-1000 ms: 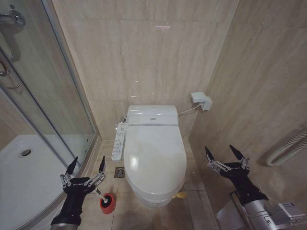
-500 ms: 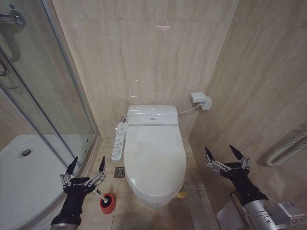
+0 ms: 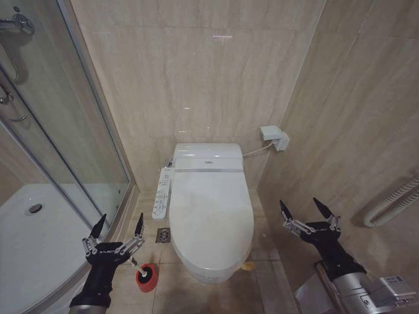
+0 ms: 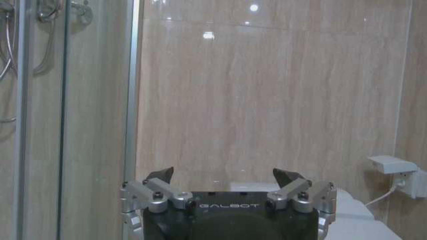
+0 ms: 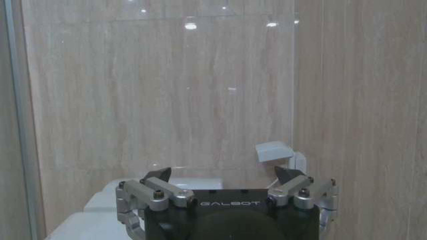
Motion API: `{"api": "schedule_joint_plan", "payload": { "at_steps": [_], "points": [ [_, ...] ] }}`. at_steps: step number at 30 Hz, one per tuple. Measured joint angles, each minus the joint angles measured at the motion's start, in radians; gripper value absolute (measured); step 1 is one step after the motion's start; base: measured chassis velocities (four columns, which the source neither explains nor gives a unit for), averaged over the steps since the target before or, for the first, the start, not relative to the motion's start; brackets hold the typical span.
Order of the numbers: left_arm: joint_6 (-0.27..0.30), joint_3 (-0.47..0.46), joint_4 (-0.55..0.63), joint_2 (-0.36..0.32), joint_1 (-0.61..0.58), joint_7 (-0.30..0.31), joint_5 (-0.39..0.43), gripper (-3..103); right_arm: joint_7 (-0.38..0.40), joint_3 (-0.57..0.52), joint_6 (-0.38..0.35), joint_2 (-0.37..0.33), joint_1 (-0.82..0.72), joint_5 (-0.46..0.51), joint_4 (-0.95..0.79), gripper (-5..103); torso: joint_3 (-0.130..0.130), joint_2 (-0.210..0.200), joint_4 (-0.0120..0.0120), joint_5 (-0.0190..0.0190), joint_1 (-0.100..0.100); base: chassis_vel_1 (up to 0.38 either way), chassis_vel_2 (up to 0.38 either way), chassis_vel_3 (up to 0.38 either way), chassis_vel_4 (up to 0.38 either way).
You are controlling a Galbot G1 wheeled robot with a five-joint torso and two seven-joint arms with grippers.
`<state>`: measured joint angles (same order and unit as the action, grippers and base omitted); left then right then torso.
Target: Open the toilet lid, clean the toilet bowl with a toilet brush, close the toilet lid, and flush.
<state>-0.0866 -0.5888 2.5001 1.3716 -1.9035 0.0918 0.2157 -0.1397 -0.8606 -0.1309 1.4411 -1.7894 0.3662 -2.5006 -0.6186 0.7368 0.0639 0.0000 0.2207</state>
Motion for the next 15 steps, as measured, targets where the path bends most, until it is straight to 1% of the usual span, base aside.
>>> {"api": "schedule_joint_plan", "payload": {
  "at_steps": [15],
  "points": [
    [0.000,0.000,0.000,0.000,0.000,0.000,0.000,100,0.000,0.000,0.000,0.000,0.000,0.000,0.000,100,0.000,0.000,0.0000,0.0000,0.000,0.000,0.000,0.000,0.000]
  ]
}}
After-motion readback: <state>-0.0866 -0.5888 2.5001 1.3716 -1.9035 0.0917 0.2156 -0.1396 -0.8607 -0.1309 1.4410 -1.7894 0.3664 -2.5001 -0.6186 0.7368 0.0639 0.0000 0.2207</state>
